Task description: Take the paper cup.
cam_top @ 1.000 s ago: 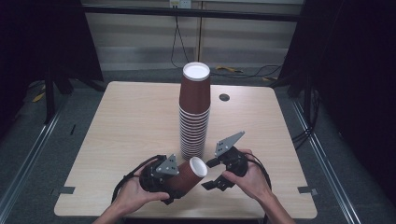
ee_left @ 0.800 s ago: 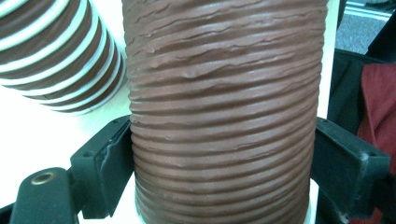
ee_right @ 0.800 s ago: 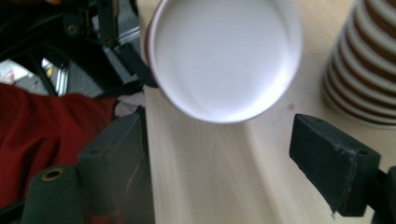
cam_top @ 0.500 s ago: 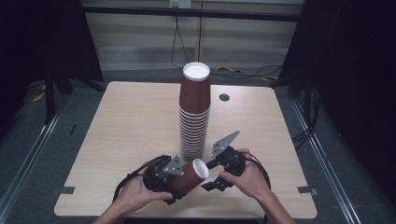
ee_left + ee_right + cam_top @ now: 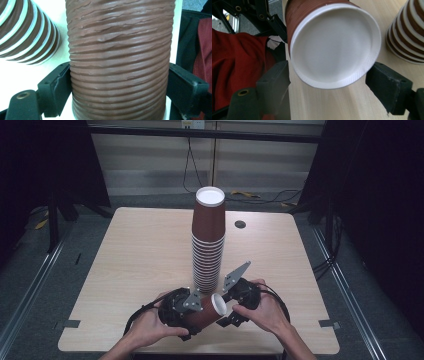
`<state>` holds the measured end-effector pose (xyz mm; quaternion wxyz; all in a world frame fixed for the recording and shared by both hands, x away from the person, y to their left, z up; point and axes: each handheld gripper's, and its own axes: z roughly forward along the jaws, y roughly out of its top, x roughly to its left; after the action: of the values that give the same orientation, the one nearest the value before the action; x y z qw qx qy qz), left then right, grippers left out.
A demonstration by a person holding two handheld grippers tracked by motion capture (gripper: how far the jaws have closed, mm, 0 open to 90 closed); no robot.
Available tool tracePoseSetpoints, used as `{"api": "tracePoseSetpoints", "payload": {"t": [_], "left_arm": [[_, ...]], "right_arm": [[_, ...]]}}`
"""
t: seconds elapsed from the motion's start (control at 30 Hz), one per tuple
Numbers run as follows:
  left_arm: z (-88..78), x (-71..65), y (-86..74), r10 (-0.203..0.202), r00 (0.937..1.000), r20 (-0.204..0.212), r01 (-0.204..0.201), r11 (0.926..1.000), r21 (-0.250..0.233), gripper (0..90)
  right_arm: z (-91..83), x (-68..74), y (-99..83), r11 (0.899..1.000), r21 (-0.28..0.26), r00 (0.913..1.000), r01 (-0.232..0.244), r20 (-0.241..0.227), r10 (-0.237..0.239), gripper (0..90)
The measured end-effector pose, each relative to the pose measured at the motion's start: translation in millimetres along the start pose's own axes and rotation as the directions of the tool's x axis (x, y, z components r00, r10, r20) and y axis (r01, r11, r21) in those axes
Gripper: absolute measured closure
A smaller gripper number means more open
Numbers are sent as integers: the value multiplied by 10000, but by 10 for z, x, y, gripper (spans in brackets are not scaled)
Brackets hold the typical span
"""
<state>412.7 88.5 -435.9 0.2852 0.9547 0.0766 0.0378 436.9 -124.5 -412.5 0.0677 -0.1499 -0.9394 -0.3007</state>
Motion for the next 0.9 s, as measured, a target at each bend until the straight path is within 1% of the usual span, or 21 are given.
{"api": "tracePoseSetpoints", "payload": {"t": [0.07, 0.1, 0.13, 0.17, 0.2, 0.27, 0.3, 0.37, 0.4, 0.43, 0.47, 0.53, 0.6, 0.63, 0.67, 0.73, 0.77, 0.83, 0.9], "left_arm": [[2, -11, 6, 10, 10000, -21, -10, 10000, -39, 145], [8, -16, 9, 55, 10000, -6, -55, 10000, -33, 145], [11, -19, 11, 72, 10000, 13, -72, 10000, 6, 145], [20, -21, 12, 107, 9999, 31, -107, 9999, 13, 145], [26, -24, 13, 148, 9999, 17, -148, 9999, -3, 145], [33, -34, 14, 171, 9998, 68, -171, 9999, 11, 145], [38, -36, 17, 236, 9997, 86, -236, 9997, 34, 145], [46, -48, 18, 198, 9998, 64, -198, 9998, 40, 145], [49, -52, 21, 204, 9998, 32, -204, 9998, 5, 145], [49, -54, 24, 206, 9998, 45, -206, 9998, 11, 145], [52, -55, 28, 220, 9997, 80, -221, 9998, 10, 145], [54, -58, 37, 258, 9996, 61, -258, 9997, 36, 146], [53, -56, 48, 334, 9994, 80, -334, 9994, 36, 145], [56, -68, 52, 275, 9996, 98, -275, 9996, 19, 146], [55, -73, 58, 294, 9995, 75, -295, 9996, 52, 146], [63, -83, 64, 375, 9993, 23, -375, 9993, 27, 146], [64, -92, 68, 367, 9993, 84, -368, 9993, 65, 145], [74, -109, 76, 449, 9990, 71, -450, 9989, 121, 146], [81, -123, 80, 363, 9993, 120, -364, 9993, 66, 146]], "right_arm": [[9, 6, 12, 9998, 176, 9999, -90, -76, 92, 191], [13, 12, 20, 9997, 200, 9999, -124, -25, 124, 188], [23, -1, 29, 9999, 166, 9999, 42, -117, -40, 186], [22, 11, 36, 9993, 342, 9997, -160, -186, 166, 189], [32, 13, 44, 9993, 367, 9997, -113, -208, 121, 192], [60, 14, 65, 9992, 398, 9996, 24, -282, -13, 193], [65, 20, 74, 9991, 422, 9997, 17, -264, -6, 192], [73, 19, 87, 9991, 430, 9995, 27, -323, -13, 190], [79, 12, 90, 9993, 343, 9993, 174, -328, -162, 189], [73, 23, 96, 9991, 423, 9995, 81, -312, -68, 185], [76, 21, 99, 9991, 400, 9993, 152, -351, -138, 178], [72, 23, 103, 9991, 397, 9991, 147, -405, -130, 177], [73, 25, 104, 9990, 420, 9992, 171, -367, -155, 177], [74, 24, 105, 9991, 394, 9992, 170, -379, -155, 177], [73, 27, 107, 9989, 463, 9990, 123, -439, -103, 177], [75, 27, 107, 9988, 434, 9989, 212, -438, -193, 178], [77, 27, 106, 9989, 422, 9987, 195, -485, -174, 178], [74, 26, 112, 9983, 533, 9985, 243, -502, -216, 177], [68, 31, 117, 9984, 525, 9983, 221, -558, -191, 188]]}}
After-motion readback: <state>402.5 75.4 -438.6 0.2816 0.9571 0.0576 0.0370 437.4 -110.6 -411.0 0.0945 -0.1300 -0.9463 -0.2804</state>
